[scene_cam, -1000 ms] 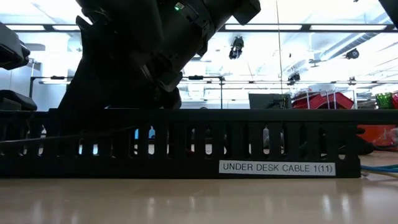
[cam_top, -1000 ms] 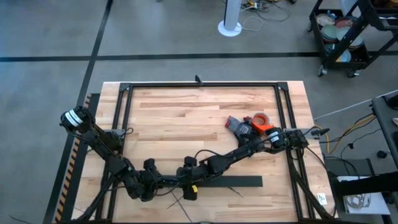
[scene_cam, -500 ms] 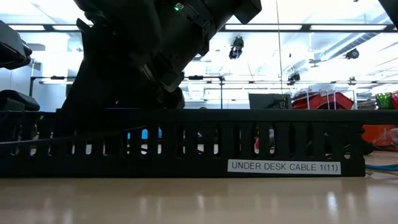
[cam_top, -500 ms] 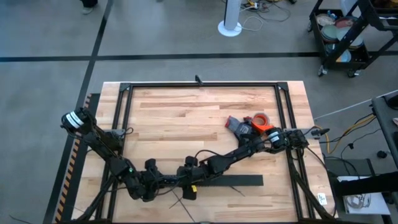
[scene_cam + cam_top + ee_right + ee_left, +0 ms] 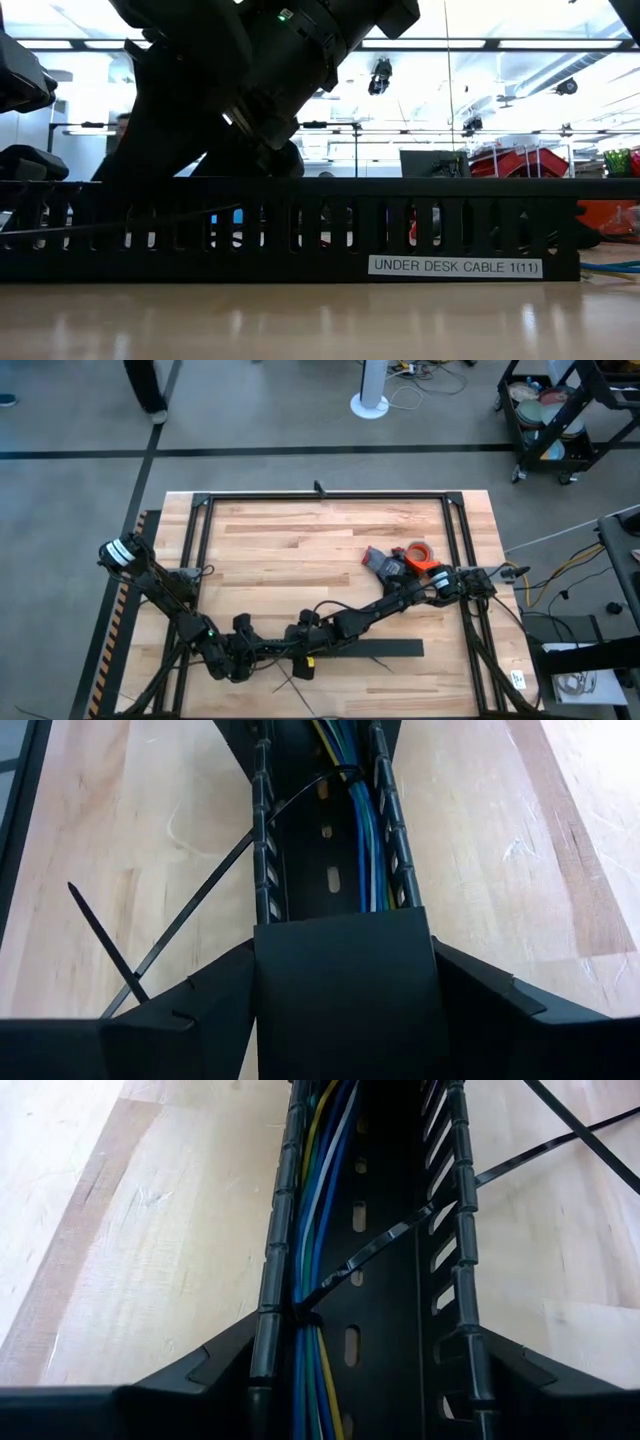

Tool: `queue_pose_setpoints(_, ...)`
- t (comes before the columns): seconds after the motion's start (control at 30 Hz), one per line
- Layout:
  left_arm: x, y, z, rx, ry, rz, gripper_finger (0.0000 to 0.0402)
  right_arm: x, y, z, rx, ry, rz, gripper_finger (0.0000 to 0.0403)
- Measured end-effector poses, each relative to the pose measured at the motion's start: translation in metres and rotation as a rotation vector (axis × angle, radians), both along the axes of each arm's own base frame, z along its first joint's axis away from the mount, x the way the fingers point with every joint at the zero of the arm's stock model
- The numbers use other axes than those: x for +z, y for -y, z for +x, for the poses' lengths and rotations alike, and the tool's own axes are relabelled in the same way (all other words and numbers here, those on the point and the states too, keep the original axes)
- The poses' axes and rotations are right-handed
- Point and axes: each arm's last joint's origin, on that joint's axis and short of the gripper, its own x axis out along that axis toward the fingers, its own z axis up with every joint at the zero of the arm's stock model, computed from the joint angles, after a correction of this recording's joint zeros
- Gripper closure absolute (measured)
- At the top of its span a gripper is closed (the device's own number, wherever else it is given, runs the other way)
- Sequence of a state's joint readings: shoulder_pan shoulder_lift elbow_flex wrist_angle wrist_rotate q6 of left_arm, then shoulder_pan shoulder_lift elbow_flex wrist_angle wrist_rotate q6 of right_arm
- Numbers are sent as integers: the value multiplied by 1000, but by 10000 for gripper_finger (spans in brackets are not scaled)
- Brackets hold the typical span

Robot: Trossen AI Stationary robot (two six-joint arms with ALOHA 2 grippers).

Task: Ziptie cables
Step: Insert the black cable duct cover into the black cable duct

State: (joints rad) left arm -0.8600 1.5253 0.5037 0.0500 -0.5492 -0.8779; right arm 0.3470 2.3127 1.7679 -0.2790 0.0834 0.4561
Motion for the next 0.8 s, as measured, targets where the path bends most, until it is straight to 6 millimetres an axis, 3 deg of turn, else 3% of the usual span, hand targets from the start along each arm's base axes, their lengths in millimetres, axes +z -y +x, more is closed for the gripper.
queue_pose_setpoints(0.4,0,-1,0,-4,-1,19,170,-1,-2,-1,41,-2,-4,165)
queue_pose_setpoints(0.8,1,3,3,-47,18,31,171,-1,-2,-1,-37,-6,18,176)
